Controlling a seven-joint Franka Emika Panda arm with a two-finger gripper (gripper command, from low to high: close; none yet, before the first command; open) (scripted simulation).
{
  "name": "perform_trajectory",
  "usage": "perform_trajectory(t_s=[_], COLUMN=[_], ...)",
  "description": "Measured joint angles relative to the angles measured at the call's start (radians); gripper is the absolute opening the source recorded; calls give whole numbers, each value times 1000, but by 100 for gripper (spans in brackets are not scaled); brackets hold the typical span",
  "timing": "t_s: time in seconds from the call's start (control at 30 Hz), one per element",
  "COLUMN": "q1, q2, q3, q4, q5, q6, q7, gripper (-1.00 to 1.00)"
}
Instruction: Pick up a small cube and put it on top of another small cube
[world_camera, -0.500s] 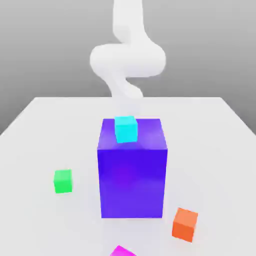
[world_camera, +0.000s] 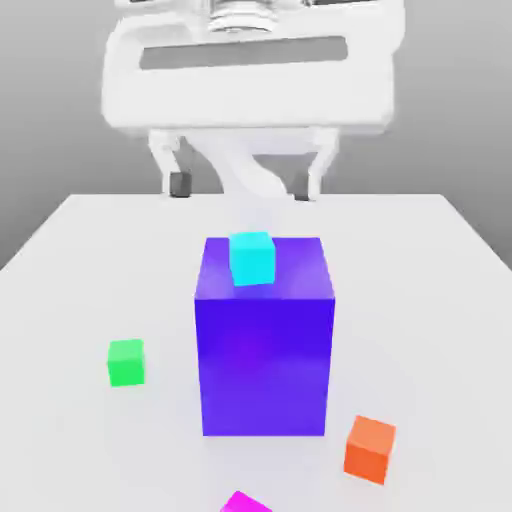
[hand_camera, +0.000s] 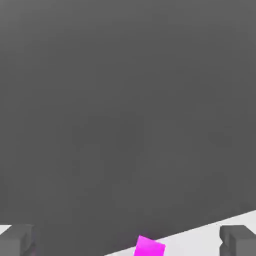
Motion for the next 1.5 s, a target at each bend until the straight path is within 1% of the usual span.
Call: perform_trajectory(t_s=[0.23,0.43,0.6,0.63,0.83,0.97,1.0,1.03,1.23,1.33,1.4,1.5], q1=[-4,8,20,22,23,15,15,9,-71,-153,-237,-272], q2=[254,470,651,676,689,590,590,537,305,197,126,25], q3=[-5,-20,-35,-38,-39,-29,-29,-40,-179,-234,-248,-282], q4=[3,6,35,40,42,21,21,-4,-208,-313,-384,-492], q5=[-23,-14,-20,-23,-25,-14,-14,-20,-141,-187,-203,-199], q6=[76,141,258,278,289,211,211,183,160,160,162,170], q7=[136,231,261,263,264,257,257,256,274,271,258,220], gripper=[0,0,0,-100,-100,-100,-100,-100,-100,-100,-100,-100])
